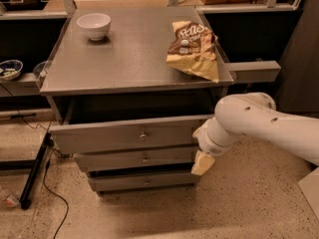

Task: Close top drawer

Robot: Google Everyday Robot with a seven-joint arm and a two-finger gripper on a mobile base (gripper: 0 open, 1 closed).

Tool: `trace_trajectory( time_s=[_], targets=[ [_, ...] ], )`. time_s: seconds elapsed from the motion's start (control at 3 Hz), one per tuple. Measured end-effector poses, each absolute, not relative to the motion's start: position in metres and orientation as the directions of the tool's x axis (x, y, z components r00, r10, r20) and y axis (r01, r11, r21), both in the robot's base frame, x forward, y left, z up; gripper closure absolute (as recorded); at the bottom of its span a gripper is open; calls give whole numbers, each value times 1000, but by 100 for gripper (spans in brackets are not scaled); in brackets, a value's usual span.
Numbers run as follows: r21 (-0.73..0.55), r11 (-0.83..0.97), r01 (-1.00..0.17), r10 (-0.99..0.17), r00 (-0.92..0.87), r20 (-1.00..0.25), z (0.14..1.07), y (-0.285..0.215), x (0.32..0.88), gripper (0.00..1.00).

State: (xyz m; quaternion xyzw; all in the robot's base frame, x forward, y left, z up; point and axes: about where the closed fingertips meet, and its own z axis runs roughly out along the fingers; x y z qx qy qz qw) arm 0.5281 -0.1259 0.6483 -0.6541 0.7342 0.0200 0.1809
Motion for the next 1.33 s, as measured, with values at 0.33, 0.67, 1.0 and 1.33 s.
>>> trace_trajectory(
  time_s=[0.33, 0.67, 1.0, 1.33],
  targets=[
    [-207, 144, -968, -953, -79, -292, 648, -126, 528, 50],
    [-212, 149, -966, -954, -85, -288, 647, -126, 531, 81],
    [-225, 168, -960, -955, -102, -277, 644, -125, 542, 100],
    [-284, 194, -939, -958, -119, -263, 634, -125, 590, 100]
  ],
)
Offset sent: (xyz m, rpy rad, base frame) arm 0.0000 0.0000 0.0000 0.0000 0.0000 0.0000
